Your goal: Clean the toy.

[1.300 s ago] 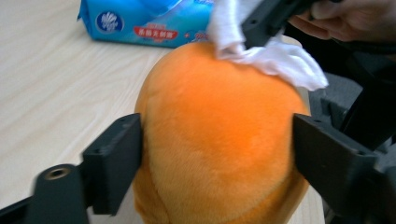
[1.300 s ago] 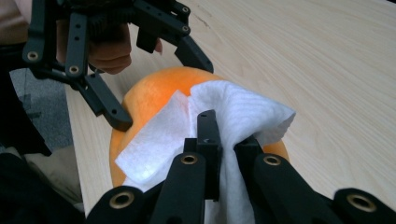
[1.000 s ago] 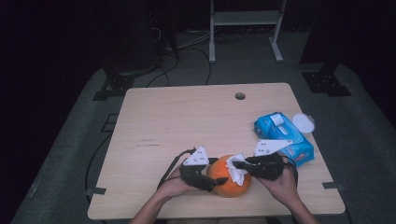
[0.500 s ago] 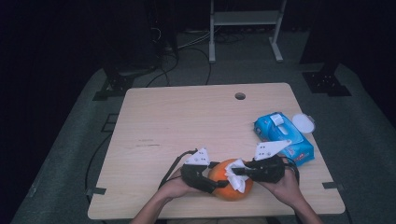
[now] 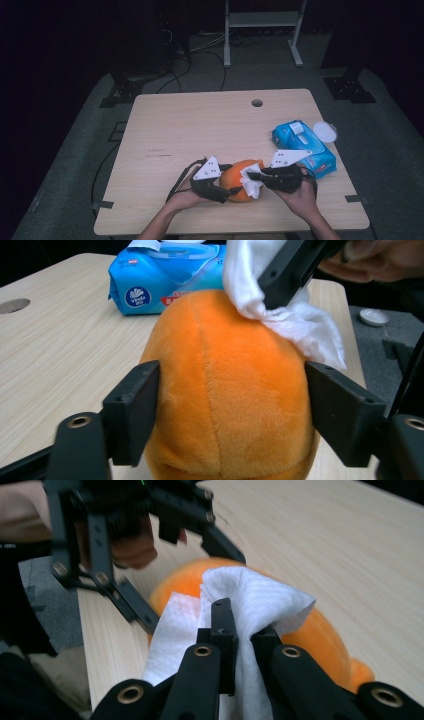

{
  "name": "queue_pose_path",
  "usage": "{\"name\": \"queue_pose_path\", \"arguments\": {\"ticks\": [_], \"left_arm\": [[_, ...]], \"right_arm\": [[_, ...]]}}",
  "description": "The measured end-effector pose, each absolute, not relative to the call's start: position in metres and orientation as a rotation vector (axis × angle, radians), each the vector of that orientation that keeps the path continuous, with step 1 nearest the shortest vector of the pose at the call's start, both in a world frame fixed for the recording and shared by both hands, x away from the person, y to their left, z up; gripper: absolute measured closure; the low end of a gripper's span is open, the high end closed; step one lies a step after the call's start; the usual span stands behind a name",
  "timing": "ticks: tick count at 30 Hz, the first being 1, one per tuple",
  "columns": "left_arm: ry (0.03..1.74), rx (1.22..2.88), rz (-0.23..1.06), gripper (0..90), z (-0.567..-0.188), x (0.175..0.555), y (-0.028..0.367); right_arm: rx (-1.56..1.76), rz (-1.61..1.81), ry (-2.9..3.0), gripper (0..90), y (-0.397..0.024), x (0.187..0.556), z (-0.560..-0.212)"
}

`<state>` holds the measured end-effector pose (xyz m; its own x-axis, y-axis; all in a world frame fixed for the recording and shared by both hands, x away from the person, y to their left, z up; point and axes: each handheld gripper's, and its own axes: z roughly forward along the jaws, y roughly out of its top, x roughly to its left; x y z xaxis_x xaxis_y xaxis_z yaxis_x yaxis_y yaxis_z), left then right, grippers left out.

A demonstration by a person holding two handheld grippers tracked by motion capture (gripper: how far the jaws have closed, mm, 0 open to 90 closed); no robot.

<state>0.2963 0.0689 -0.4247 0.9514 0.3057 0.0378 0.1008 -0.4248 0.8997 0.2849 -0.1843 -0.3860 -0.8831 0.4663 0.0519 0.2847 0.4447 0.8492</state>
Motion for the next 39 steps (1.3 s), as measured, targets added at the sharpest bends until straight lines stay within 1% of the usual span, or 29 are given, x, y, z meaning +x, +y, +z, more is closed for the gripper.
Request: {"name": "queue_pose_path", "arguments": {"ticks": [4,7,11,16,18,22,24,26,27,29,31,37,39], "left_arm": [[0.229,2.030,0.274,26.7,-0.423,0.289,0.060],[0.219,2.033,0.285,27.8,-0.423,0.288,0.060],[0.213,2.033,0.278,29.4,-0.426,0.291,0.067],[0.228,2.034,0.268,29.3,-0.428,0.297,0.072],[0.243,2.033,0.261,28.3,-0.428,0.300,0.075],[0.326,2.037,0.211,20.3,-0.425,0.305,0.081],[0.334,2.038,0.182,18.2,-0.424,0.304,0.080],[0.329,2.037,0.186,17.8,-0.422,0.302,0.077],[0.322,2.044,0.195,18.1,-0.421,0.302,0.076],[0.313,2.052,0.212,23.7,-0.421,0.301,0.076],[0.300,2.049,0.212,26.6,-0.421,0.300,0.075],[0.177,2.074,0.279,28.5,-0.418,0.286,0.061],[0.173,2.080,0.288,30.0,-0.418,0.286,0.064]], "right_arm": [[0.583,1.472,2.504,85.0,-0.167,0.276,-0.383],[0.536,1.419,2.497,85.0,-0.156,0.271,-0.381],[0.641,1.377,2.424,85.0,-0.173,0.281,-0.382],[0.810,1.386,2.414,84.9,-0.199,0.296,-0.391],[0.816,1.391,2.432,85.0,-0.199,0.297,-0.393],[0.804,1.373,2.442,85.0,-0.194,0.295,-0.393],[0.824,1.388,2.445,85.0,-0.192,0.295,-0.394],[0.820,1.370,2.447,85.0,-0.189,0.295,-0.394],[0.828,1.364,2.447,85.0,-0.188,0.294,-0.393],[0.834,1.356,2.446,85.0,-0.188,0.293,-0.392],[0.809,1.376,2.432,85.0,-0.186,0.289,-0.390],[0.591,1.404,2.466,84.9,-0.155,0.269,-0.380],[0.565,1.371,2.465,85.0,-0.151,0.267,-0.379]]}}
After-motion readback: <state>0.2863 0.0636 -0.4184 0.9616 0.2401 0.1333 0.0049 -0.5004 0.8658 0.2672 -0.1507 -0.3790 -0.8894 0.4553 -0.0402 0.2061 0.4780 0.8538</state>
